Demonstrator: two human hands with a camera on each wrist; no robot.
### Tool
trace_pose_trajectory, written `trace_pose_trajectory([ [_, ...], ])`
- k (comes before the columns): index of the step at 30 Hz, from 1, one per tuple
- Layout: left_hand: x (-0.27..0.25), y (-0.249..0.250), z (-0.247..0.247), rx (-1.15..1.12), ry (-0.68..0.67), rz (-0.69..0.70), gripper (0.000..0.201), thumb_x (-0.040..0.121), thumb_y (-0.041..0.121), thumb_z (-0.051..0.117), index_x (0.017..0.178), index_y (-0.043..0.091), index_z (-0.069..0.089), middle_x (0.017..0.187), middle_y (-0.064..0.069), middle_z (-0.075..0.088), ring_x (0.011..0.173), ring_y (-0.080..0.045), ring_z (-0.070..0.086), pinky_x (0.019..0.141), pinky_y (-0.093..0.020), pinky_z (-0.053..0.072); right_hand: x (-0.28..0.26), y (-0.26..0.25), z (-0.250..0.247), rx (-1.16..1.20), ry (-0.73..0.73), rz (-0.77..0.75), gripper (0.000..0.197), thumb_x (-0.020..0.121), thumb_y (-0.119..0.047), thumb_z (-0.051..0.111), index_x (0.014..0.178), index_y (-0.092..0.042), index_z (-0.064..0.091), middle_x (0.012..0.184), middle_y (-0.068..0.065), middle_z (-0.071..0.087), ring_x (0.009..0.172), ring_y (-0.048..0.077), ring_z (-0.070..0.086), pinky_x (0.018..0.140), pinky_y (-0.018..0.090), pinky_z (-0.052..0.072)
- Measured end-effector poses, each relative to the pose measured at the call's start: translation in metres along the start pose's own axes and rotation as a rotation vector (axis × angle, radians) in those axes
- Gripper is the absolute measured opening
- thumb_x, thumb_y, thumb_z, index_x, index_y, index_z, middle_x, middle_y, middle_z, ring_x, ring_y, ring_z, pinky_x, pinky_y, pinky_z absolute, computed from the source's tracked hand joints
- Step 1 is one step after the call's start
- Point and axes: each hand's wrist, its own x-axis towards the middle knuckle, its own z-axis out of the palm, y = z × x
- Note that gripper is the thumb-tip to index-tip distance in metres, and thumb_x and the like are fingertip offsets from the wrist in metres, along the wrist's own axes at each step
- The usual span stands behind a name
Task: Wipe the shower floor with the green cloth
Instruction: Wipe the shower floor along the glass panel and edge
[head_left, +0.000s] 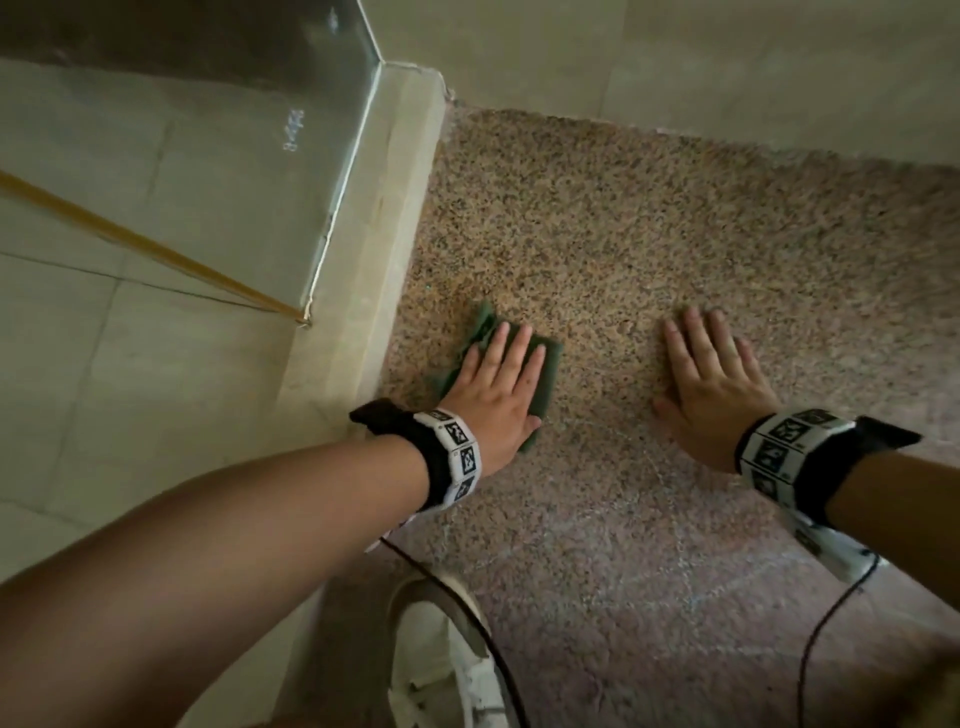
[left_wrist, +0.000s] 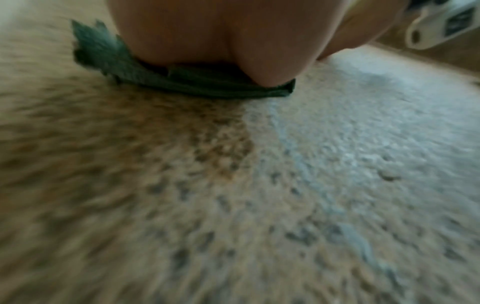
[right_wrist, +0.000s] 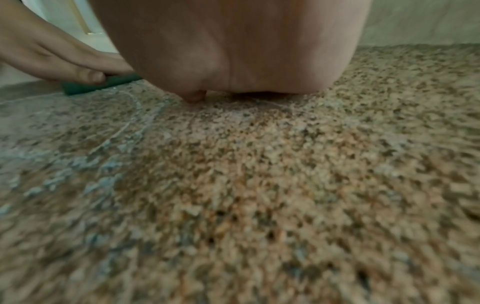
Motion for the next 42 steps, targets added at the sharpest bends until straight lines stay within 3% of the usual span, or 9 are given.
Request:
trace_pose_trajectory([
  [5,0.012,0.068,0.008,0.125,-0.024,0.38,0.076,0.103,0.046,0.034,0.156,0.01,-0.008,0.161,-0.01,-0.022,0.147,-0.032,-0.022,0.119,-0.051,-0.005,-0.014,0.021,0.002,0.061,0.053,0.127,0.077,0.095,-0.055,0.02,0.155,-0.016,-0.011,0.162,0.005,-0.016,0.149,0.024,-0.016,0.121,0.042,0.003],
  [7,0.018,0.082,0.008,0.139,0.007,0.416,0.074,0.104,0.047,0.03,0.156,0.012,-0.011,0.161,-0.008,-0.023,0.148,-0.029,-0.022,0.119,-0.048,-0.006,-0.027,0.036,0.004,0.091,0.004,0.223,0.078,0.098,-0.051,0.028,0.155,-0.016,-0.011,0.162,0.005,-0.017,0.149,0.024,-0.015,0.122,0.043,0.005],
  [13,0.014,0.088,0.008,0.156,0.0,0.311,0.073,0.104,0.049,0.021,0.151,0.016,-0.024,0.156,-0.004,-0.036,0.145,-0.025,-0.031,0.12,-0.047,-0.008,-0.051,0.051,0.016,0.049,-0.032,0.164,0.086,0.083,-0.059,0.003,0.152,-0.012,-0.017,0.159,0.008,-0.021,0.148,0.027,-0.016,0.122,0.044,0.003],
  [17,0.011,0.092,0.002,0.212,-0.031,0.274,0.071,0.104,0.048,0.016,0.147,0.015,-0.03,0.155,-0.003,-0.038,0.144,-0.025,-0.032,0.119,-0.047,-0.01,-0.049,0.055,0.018,0.049,-0.023,0.119,0.09,0.078,-0.061,-0.001,0.154,-0.013,-0.014,0.161,0.009,-0.018,0.149,0.028,-0.015,0.121,0.043,0.0],
  [22,0.0,0.118,-0.009,0.153,-0.165,0.108,0.071,0.105,0.046,0.021,0.151,0.017,-0.024,0.154,-0.001,-0.039,0.143,-0.026,-0.033,0.12,-0.051,-0.006,-0.059,0.07,0.01,0.015,-0.048,-0.002,0.077,0.096,-0.058,0.01,0.154,-0.013,-0.015,0.16,0.007,-0.022,0.148,0.028,-0.017,0.122,0.042,0.0],
  [28,-0.018,0.161,-0.006,-0.004,-0.311,-0.045,0.07,0.105,0.044,0.025,0.153,0.021,-0.022,0.154,0.002,-0.039,0.143,-0.024,-0.033,0.121,-0.05,-0.002,-0.093,0.072,0.018,0.102,-0.143,-0.083,0.068,0.101,-0.049,0.015,0.155,-0.016,-0.01,0.162,0.004,-0.02,0.149,0.026,-0.017,0.122,0.043,0.002],
  [33,-0.009,0.162,0.022,0.061,-0.033,-0.03,0.073,0.103,0.048,0.025,0.153,0.02,-0.02,0.158,-0.002,-0.032,0.146,-0.026,-0.028,0.12,-0.052,0.0,-0.097,0.067,0.033,0.085,-0.071,-0.038,0.073,0.101,-0.051,0.021,0.155,-0.016,-0.013,0.161,0.004,-0.022,0.148,0.025,-0.019,0.122,0.043,0.001],
  [39,0.009,0.148,0.025,0.088,0.095,0.141,0.072,0.103,0.049,0.027,0.156,0.019,-0.011,0.162,-0.003,-0.022,0.149,-0.025,-0.019,0.12,-0.048,-0.002,-0.092,0.046,0.049,0.057,-0.032,0.1,0.078,0.099,-0.052,0.027,0.154,-0.015,-0.014,0.16,0.007,-0.025,0.147,0.029,-0.022,0.122,0.046,-0.001],
  [42,-0.008,0.118,0.036,0.049,0.116,0.085,0.071,0.103,0.049,0.029,0.157,0.018,-0.005,0.164,-0.002,-0.016,0.15,-0.024,-0.015,0.122,-0.046,0.002,-0.089,0.035,0.051,0.087,-0.028,0.159,0.08,0.098,-0.052,0.027,0.154,-0.013,-0.013,0.16,0.009,-0.025,0.147,0.031,-0.02,0.122,0.047,0.001],
])
